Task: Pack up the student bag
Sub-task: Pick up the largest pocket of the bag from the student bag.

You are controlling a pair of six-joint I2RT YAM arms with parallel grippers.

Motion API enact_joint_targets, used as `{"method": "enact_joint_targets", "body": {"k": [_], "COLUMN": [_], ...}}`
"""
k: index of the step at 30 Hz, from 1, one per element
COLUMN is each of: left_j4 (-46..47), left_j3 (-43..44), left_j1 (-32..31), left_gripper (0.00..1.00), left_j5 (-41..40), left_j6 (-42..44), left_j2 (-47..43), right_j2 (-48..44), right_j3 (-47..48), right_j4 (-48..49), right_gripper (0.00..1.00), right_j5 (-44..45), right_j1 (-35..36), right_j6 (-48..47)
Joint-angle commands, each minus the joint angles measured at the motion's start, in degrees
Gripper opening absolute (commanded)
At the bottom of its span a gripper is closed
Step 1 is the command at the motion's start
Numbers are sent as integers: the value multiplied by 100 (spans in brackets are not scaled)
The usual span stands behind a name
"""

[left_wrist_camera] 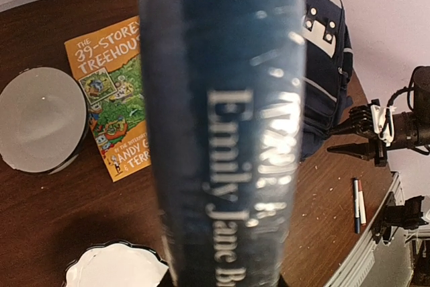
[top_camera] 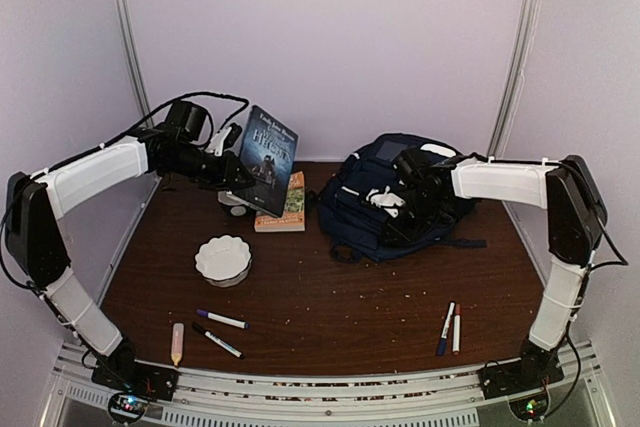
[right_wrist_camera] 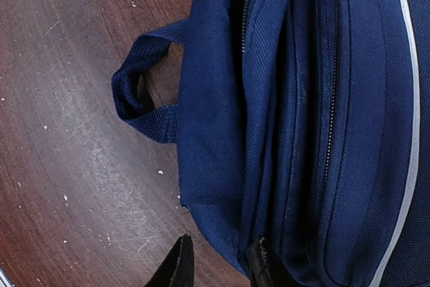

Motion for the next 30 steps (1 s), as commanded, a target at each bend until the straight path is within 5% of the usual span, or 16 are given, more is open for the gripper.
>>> {"method": "enact_joint_targets", "body": {"k": [1, 11, 15, 20, 30], "left_j4": [575, 656, 671, 672, 1155], "left_j3": [330, 343, 336, 279, -171], "left_j1": [21, 42, 39, 43, 19], "left_gripper": [0, 0, 0, 0, 0], "left_j5": [-46, 83, 237, 579, 2687], "left_j6": [350, 350, 340, 306, -59], "left_j2": [-379, -294, -250, -240, 34], "right_j2": [249, 523, 559, 389, -575], "right_j3": [231, 419, 594, 960, 1157], "right_j4": [-177, -3, -19, -372, -410], "right_gripper": [30, 27, 8, 1, 0], "right_j5": [426, 1040, 1213, 1533, 1686], "right_j1": [74, 173, 187, 192, 170], "right_j6": [-144, -210, -241, -424, -445]}}
